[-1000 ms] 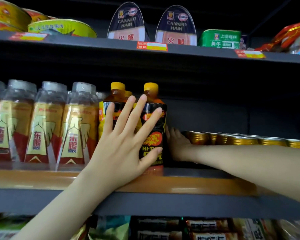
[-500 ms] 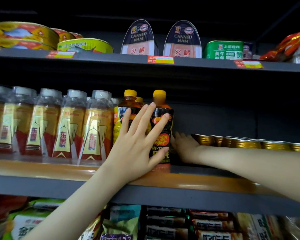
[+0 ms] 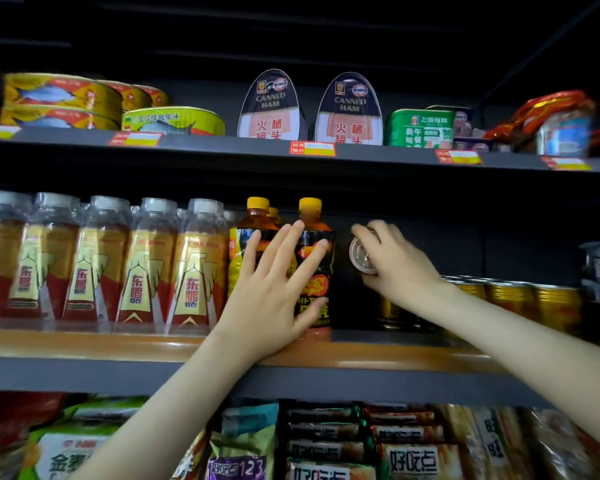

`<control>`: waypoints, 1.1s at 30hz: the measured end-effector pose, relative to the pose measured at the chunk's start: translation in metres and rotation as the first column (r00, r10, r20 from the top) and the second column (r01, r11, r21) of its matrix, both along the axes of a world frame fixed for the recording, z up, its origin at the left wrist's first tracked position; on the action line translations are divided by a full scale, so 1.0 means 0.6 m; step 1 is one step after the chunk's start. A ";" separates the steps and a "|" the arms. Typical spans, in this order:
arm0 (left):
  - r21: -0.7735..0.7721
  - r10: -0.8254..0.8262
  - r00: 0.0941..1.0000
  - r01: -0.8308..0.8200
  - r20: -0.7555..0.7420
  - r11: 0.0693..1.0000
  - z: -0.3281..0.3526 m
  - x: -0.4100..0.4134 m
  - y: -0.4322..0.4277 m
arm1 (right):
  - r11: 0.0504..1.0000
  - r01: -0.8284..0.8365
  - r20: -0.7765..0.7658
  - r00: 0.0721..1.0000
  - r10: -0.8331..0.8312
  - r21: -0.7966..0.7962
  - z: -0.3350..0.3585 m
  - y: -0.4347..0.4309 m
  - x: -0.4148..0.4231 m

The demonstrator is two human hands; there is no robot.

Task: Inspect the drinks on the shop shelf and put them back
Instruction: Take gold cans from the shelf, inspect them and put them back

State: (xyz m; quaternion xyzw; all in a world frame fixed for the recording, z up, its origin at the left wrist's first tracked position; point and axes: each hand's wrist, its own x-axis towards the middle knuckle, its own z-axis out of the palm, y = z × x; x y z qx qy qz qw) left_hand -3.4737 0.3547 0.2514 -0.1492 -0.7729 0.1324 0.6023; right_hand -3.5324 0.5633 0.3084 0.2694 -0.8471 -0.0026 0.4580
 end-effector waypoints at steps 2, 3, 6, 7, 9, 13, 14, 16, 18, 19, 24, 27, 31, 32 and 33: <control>0.019 0.017 0.999 -0.017 0.035 1.000 0.000 0.015 0.007 | 0.997 -0.061 -0.074 0.996 0.058 -0.039 -0.008 0.026 0.037; 0.038 0.007 0.999 -0.009 0.040 0.999 -0.004 0.026 0.015 | 0.994 -0.094 -0.099 0.991 0.088 -0.054 -0.015 0.039 0.057; 0.141 -0.108 0.994 0.102 0.036 0.985 -0.044 0.076 0.059 | 0.964 -0.229 -0.134 0.968 0.211 -0.137 -0.056 0.076 0.118; 0.194 -0.169 0.984 0.155 0.054 0.969 -0.068 0.099 0.082 | 0.943 -0.283 -0.134 0.956 0.261 -0.177 -0.078 0.090 0.144; 0.303 -0.308 0.943 0.259 0.126 0.917 -0.129 0.148 0.133 | 0.894 -0.388 -0.126 0.921 0.368 -0.226 -0.135 0.119 0.201; 0.440 -0.511 0.821 0.372 0.254 0.817 -0.268 0.237 0.233 | 0.835 -0.511 0.118 0.834 0.539 -0.205 -0.288 0.178 0.305; 0.501 -0.560 0.774 0.373 0.296 0.781 -0.307 0.254 0.254 | 0.820 -0.530 0.214 0.794 0.569 -0.216 -0.329 0.192 0.324; 0.691 -0.669 0.651 0.296 0.360 0.660 -0.388 0.287 0.289 | 0.788 -0.550 0.379 0.691 0.615 -0.276 -0.407 0.221 0.356; 0.837 -0.752 0.549 0.159 0.366 0.524 -0.462 0.325 0.320 | 0.771 -0.521 0.492 0.594 0.636 -0.367 -0.471 0.249 0.385; 0.869 -0.775 0.519 0.115 0.360 0.481 -0.494 0.344 0.333 | 0.767 -0.494 0.542 0.544 0.640 -0.409 -0.496 0.264 0.399; 0.906 -0.815 0.433 -0.012 0.385 0.422 -0.571 0.419 0.378 | 0.774 -0.473 0.692 0.383 0.611 -0.422 -0.572 0.312 0.447; 0.817 -0.754 0.358 -0.049 0.551 0.574 -0.596 0.433 0.372 | 0.789 -0.370 0.724 0.330 0.605 -0.491 -0.584 0.330 0.454; 0.746 -0.698 0.313 -0.056 0.644 0.664 -0.586 0.452 0.364 | 0.730 -0.239 0.680 0.265 0.684 -0.641 -0.589 0.335 0.456; 0.739 -0.690 0.314 -0.061 0.652 0.671 -0.584 0.458 0.362 | 0.706 -0.205 0.667 0.232 0.708 -0.678 -0.591 0.332 0.456; 0.747 -0.697 0.309 -0.072 0.647 0.661 -0.580 0.463 0.360 | 0.676 -0.157 0.650 0.189 0.736 -0.720 -0.593 0.328 0.456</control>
